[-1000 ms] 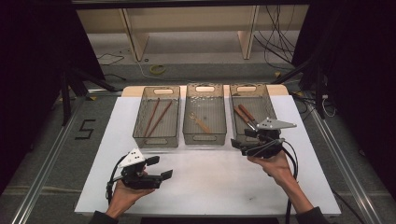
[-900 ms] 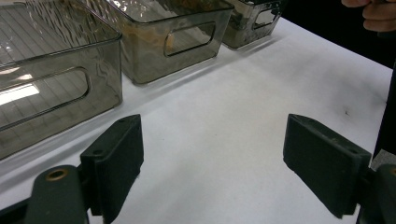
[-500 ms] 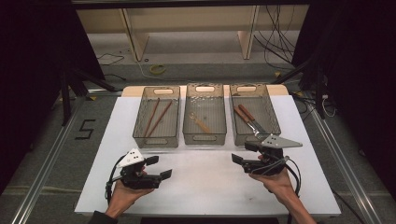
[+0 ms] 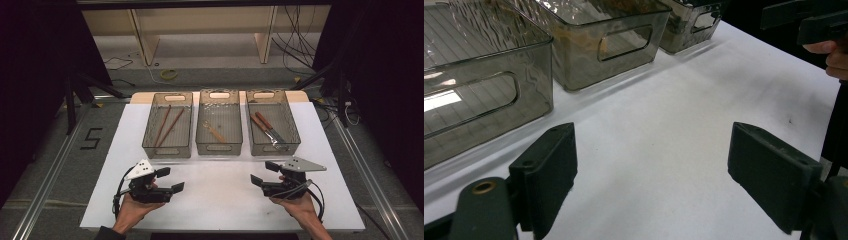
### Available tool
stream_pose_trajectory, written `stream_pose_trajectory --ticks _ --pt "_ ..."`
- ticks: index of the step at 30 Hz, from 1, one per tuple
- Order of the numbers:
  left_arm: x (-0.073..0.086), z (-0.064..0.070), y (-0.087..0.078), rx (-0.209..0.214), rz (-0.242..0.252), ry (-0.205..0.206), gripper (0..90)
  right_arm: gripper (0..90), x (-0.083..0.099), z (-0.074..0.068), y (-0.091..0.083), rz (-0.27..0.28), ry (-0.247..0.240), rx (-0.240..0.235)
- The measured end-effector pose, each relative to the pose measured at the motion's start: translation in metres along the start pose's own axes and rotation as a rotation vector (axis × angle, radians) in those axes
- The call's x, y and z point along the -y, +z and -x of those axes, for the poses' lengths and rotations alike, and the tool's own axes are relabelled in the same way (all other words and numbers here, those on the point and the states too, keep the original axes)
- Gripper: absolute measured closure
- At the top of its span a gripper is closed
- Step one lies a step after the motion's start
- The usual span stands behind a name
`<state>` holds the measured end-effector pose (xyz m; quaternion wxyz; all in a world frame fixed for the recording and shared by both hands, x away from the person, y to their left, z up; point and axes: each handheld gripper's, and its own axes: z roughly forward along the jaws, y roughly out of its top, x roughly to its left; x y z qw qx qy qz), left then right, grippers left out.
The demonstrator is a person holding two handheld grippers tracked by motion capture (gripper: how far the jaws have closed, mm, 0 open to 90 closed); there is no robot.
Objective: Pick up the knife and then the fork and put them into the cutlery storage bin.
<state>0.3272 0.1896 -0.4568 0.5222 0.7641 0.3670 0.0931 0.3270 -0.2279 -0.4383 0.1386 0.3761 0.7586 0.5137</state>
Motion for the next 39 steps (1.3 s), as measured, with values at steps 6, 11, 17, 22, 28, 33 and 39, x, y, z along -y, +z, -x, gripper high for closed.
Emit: stream_pose_trajectory --ticks 6,11,17,22,28,33,39 --pt "0.000 0.001 0.000 0.003 0.000 0.007 19.0 24.6 0.006 -0.001 -0.008 0.023 0.008 -0.001" --pt "0.000 0.001 0.000 0.005 0.001 0.009 18.9 24.8 0.013 0.000 -0.011 0.019 0.011 0.001" --pt "0.000 0.001 0.000 0.004 0.001 0.011 18.9 24.9 0.013 0.001 -0.011 0.019 0.012 0.005" --pt "0.000 0.001 0.000 0.003 0.002 0.013 18.9 24.9 0.013 0.001 -0.011 0.020 0.010 0.005" --pt "0.000 0.001 0.000 0.003 0.001 0.014 18.9 24.9 0.013 0.001 -0.011 0.021 0.011 0.005" --pt "0.000 0.001 0.000 0.002 0.002 0.014 18.9 24.9 0.013 0.001 -0.011 0.020 0.010 0.004" --pt "0.000 0.001 0.000 0.002 0.002 0.015 18.9 24.8 0.013 0.001 -0.011 0.022 0.012 0.003"
